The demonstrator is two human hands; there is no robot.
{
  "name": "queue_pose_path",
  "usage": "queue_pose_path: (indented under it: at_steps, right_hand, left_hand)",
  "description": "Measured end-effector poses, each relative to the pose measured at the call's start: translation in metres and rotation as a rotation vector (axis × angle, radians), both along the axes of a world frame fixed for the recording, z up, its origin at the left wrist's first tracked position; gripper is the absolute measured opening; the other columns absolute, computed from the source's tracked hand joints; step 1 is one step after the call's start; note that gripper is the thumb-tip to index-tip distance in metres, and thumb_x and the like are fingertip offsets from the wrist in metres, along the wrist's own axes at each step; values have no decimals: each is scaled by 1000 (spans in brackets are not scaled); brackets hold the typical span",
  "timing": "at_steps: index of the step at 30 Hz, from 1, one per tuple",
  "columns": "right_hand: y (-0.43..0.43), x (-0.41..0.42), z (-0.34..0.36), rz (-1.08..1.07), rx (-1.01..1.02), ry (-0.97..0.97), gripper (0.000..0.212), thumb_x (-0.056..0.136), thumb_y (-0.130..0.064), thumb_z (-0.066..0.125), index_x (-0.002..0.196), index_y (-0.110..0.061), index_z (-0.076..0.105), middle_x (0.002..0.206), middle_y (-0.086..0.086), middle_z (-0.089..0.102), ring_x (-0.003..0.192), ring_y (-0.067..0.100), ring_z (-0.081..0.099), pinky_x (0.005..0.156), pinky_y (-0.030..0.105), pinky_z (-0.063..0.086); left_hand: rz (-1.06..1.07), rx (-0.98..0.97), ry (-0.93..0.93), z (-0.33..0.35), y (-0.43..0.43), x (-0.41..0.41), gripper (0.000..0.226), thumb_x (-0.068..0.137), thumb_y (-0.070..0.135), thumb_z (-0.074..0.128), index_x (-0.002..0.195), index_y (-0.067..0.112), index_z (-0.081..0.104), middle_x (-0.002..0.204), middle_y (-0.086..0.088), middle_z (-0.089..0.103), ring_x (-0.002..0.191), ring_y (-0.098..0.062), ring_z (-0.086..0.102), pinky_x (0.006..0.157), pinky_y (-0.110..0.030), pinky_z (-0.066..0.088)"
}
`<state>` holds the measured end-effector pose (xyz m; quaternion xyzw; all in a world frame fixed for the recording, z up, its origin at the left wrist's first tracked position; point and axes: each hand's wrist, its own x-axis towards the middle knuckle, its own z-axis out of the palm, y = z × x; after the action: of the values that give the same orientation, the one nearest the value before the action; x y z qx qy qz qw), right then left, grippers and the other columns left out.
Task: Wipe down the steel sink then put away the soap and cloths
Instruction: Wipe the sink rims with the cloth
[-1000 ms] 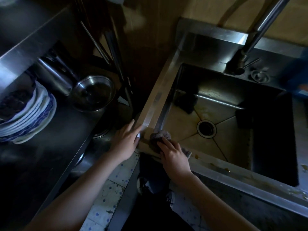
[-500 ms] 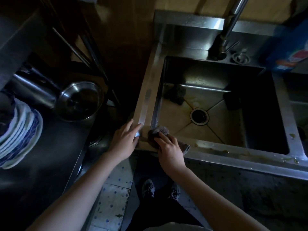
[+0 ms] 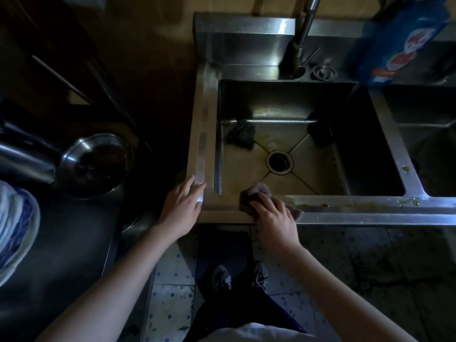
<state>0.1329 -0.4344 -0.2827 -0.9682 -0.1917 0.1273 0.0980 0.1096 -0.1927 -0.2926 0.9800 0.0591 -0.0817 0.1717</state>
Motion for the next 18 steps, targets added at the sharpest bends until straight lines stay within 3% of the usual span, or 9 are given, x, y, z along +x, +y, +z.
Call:
queue_pose_path:
  at_steps: [7,14,18]
  right_hand:
    - [10,0,1,-98,40,37,49,90,-13,48,137,-28,46,151,-5,34,130,33,33,103,46,41]
    - [72,-7,-3,95,17,99,65,86,-16,50,145,-34,30,156,-1,20,131,38,26,107,49,33]
    - [74,-10,-2,104,26,95,61,88,-14,47,144,-32,32,155,-1,21,135,36,24,111,47,31]
  left_hand:
    - [-4,-18,-5,5,12,-6,49,94,22,48,140,31,35,155,-5,17,138,-28,23,109,-39,28]
    - [-20,-14,-15,10,18,-12,50,94,22,49,142,26,34,155,-8,19,138,-29,24,109,-40,28]
    - [-41,3,-2,8,14,-12,49,95,24,47,142,25,34,155,-7,17,139,-29,23,110,-41,25]
